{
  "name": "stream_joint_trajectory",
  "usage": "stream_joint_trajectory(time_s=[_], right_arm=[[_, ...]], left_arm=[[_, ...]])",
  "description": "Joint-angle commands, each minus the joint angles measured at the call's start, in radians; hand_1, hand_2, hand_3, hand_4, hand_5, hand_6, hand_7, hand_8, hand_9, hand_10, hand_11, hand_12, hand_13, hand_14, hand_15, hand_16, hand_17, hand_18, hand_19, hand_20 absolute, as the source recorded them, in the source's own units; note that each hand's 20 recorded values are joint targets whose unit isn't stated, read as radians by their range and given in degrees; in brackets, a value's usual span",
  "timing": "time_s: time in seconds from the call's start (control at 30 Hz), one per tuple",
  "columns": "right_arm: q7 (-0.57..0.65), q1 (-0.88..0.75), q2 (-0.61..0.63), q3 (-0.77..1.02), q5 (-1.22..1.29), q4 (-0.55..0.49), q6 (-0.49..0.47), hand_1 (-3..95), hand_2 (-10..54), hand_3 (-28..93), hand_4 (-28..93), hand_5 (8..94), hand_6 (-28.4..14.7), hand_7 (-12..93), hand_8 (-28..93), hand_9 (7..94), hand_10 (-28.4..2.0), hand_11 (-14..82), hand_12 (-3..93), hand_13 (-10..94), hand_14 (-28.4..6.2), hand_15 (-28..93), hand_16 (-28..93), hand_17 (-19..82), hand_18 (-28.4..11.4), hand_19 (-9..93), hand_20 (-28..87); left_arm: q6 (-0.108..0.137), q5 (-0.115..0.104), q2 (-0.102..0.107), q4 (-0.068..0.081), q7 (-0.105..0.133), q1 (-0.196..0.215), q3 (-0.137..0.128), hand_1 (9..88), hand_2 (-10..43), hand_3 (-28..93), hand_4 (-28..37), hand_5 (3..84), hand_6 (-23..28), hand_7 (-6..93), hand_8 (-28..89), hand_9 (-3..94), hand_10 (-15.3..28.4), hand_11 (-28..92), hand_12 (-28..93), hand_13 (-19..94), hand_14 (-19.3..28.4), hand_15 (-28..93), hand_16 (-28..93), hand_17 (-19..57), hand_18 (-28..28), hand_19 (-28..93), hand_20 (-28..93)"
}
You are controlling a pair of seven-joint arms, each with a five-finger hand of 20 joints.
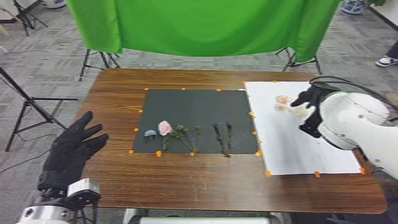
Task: Arrange flowers
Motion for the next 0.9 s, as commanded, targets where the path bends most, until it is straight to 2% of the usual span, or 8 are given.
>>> stream_joint_trajectory(time_s=[0.03, 0.1, 0.3, 0.33, 0.5, 0.77, 0.8, 0.9], right_arm=[[0.121, 0.030, -0.021, 0.006, 0.018, 0.075, -0.136, 29.3, 3.9, 81, -23, 44.5, -7.4, 10, -9, 46.9, -22.2, 8.4, 12.5, 69, -14.3, 67, 8, 49, -17.1, 93, 19], [0.140, 0.056, -0.029, -0.015, 0.026, 0.099, -0.156, 29.8, 3.4, 80, -23, 44.2, -7.6, 10, -9, 45.7, -23.0, 7.4, 12.1, 69, -14.2, 68, 9, 50, -17.1, 93, 20], [0.142, 0.077, -0.041, -0.042, 0.049, 0.140, -0.169, 31.8, 1.8, 79, -23, 43.4, -7.7, 9, -8, 44.9, -23.4, 6.9, 12.0, 70, -14.6, 69, 8, 51, -17.3, 93, 21], [0.138, 0.067, -0.043, -0.033, 0.049, 0.140, -0.174, 32.1, 1.6, 79, -23, 43.2, -7.6, 9, -8, 44.9, -23.5, 6.9, 12.0, 70, -14.6, 70, 8, 51, -17.4, 93, 21], [0.127, 0.107, -0.056, -0.098, 0.037, 0.160, -0.167, 33.4, 0.8, 79, -23, 41.1, -6.3, 9, -8, 44.6, -23.2, 7.0, 12.1, 69, -14.5, 70, 8, 51, -17.5, 93, 21], [0.155, 0.098, -0.072, -0.098, 0.056, 0.190, -0.173, 34.2, 0.1, 79, -24, 38.1, -4.8, 10, -9, 44.2, -22.6, 7.1, 12.1, 69, -14.2, 71, 8, 51, -17.3, 93, 20], [0.163, 0.087, -0.070, -0.089, 0.055, 0.187, -0.176, 34.2, 0.0, 79, -24, 38.0, -4.8, 10, -9, 44.3, -22.6, 7.2, 12.1, 69, -14.2, 71, 8, 51, -17.3, 93, 20], [0.178, 0.094, -0.072, -0.107, 0.046, 0.198, -0.182, 34.4, -0.2, 79, -24, 38.2, -5.1, 10, -9, 44.5, -22.5, 7.3, 12.1, 70, -14.0, 72, 8, 52, -17.4, 93, 21]], left_arm=[[-0.007, -0.008, -0.010, -0.003, 0.009, 0.014, -0.003, 29.0, 7.4, 62, -21.1, 33.1, 7.8, 7.4, -7, 28.0, 18.5, 24, 11, 20, 27.5, 57, -12, -6.5, 28.4, 58, 1], [-0.001, -0.019, 0.002, -0.003, 0.025, 0.016, -0.001, 29.0, 7.4, 62, -21.1, 33.1, 7.8, 7.4, -7, 28.0, 18.5, 24, 11, 20, 27.5, 58, -12, -6.5, 28.4, 58, 1], [-0.006, -0.021, -0.003, 0.001, 0.024, 0.004, 0.007, 29.1, 7.5, 62, -21.1, 33.1, 7.8, 7.5, -7, 27.9, 18.5, 24, 11, 20, 27.5, 58, -12, -6.5, 28.4, 58, 0], [-0.010, -0.011, -0.013, 0.001, 0.011, -0.001, 0.006, 29.1, 7.5, 62, -21.1, 33.0, 7.8, 7.5, -7, 28.0, 18.5, 24, 11, 20, 27.5, 58, -12, -6.4, 28.4, 58, 0], [-0.008, -0.031, 0.000, 0.003, 0.031, -0.001, 0.012, 29.0, 7.4, 63, -21.1, 33.0, 7.8, 7.7, -7, 28.0, 18.6, 24, 11, 20, 27.5, 58, -13, -6.4, 28.4, 58, 0], [-0.013, -0.031, 0.004, 0.008, 0.030, -0.017, 0.029, 29.0, 7.3, 63, -21.1, 32.9, 7.7, 7.8, -7, 27.9, 18.5, 24, 11, 20, 27.6, 58, -13, -6.4, 28.4, 58, 0], [-0.022, -0.020, -0.007, 0.009, 0.013, -0.020, 0.024, 29.0, 7.3, 63, -21.1, 32.9, 7.7, 7.8, -7, 27.9, 18.5, 24, 11, 20, 27.6, 58, -13, -6.4, 28.4, 58, 0], [-0.025, -0.016, -0.016, 0.009, 0.015, -0.014, 0.020, 29.0, 7.4, 63, -21.2, 32.9, 7.7, 7.9, -7, 27.9, 18.5, 24, 11, 20, 27.5, 58, -13, -6.4, 28.4, 58, 0]])
